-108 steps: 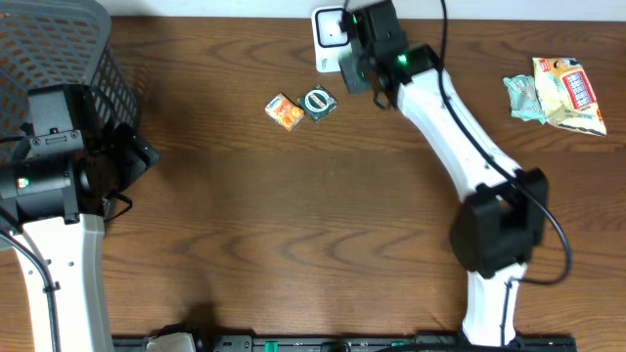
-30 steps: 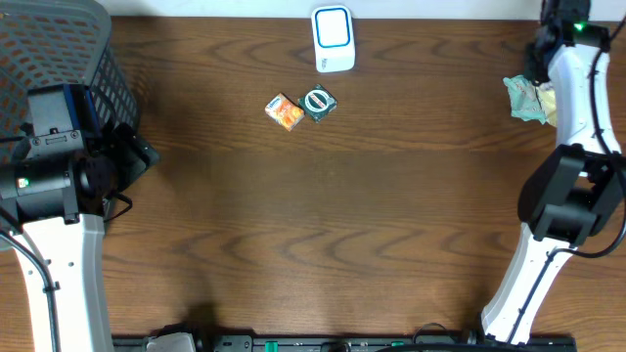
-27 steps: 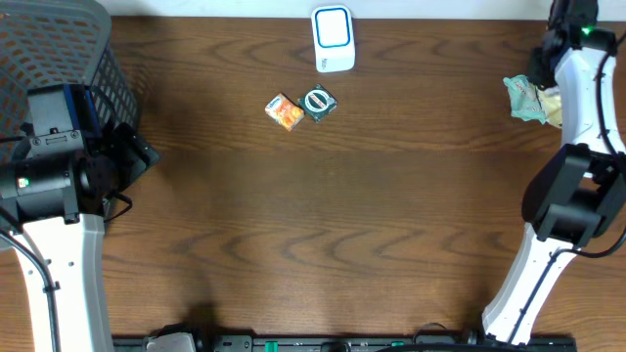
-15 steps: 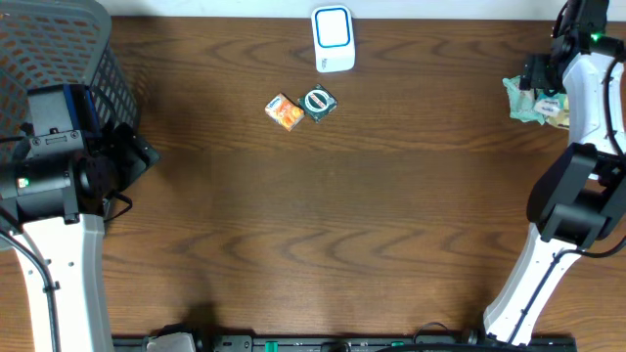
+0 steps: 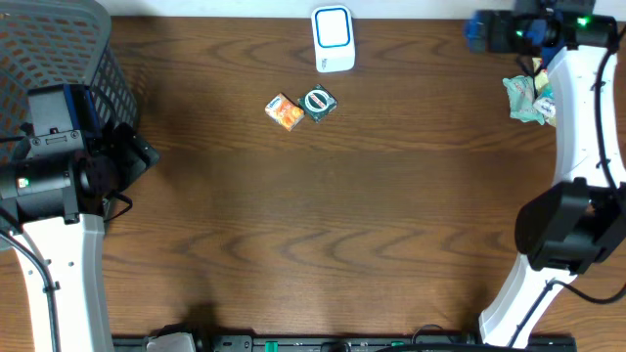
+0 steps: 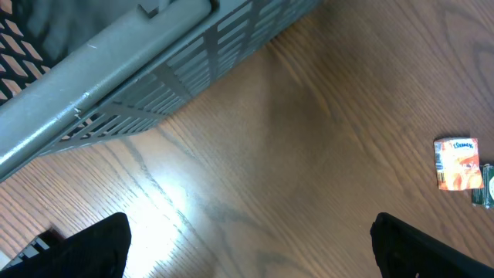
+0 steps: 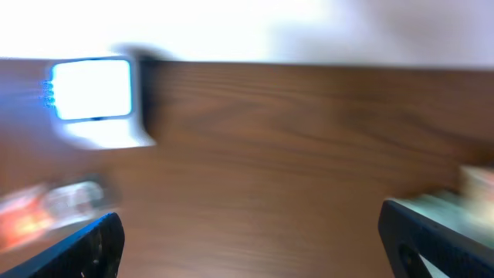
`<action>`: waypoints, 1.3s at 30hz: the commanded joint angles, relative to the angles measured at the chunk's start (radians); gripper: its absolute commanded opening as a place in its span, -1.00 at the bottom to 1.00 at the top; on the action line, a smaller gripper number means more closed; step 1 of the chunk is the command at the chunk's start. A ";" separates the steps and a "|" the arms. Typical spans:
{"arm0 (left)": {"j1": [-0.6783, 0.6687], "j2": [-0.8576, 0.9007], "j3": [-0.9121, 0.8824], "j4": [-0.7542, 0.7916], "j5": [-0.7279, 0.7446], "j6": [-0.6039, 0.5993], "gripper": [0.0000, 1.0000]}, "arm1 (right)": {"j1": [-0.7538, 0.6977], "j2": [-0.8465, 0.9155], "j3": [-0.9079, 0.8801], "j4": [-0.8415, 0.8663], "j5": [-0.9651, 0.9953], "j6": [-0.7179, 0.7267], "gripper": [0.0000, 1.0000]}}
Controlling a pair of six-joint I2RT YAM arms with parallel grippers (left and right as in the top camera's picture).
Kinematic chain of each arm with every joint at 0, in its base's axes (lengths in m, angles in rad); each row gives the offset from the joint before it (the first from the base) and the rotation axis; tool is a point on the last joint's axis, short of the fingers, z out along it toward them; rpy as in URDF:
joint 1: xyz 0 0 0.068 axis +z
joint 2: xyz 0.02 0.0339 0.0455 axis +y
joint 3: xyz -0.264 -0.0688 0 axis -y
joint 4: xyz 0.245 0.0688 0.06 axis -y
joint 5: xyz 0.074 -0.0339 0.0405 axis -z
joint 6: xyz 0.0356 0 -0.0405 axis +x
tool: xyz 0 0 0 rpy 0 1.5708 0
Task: Scan the item barcode
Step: 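Move the right gripper to the orange Kleenex packet and grasp it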
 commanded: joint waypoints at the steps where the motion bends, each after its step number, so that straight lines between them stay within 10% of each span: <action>1: 0.003 0.000 0.002 -0.001 -0.003 -0.009 0.95 | 0.056 0.016 0.003 -0.001 -0.342 0.011 0.98; 28: 0.003 0.000 0.002 -0.001 -0.003 -0.009 0.95 | 0.574 0.165 -0.005 0.081 0.067 0.270 0.98; 39: 0.003 0.000 0.002 -0.001 -0.003 -0.009 0.95 | 0.645 0.305 -0.005 0.212 0.066 0.339 0.25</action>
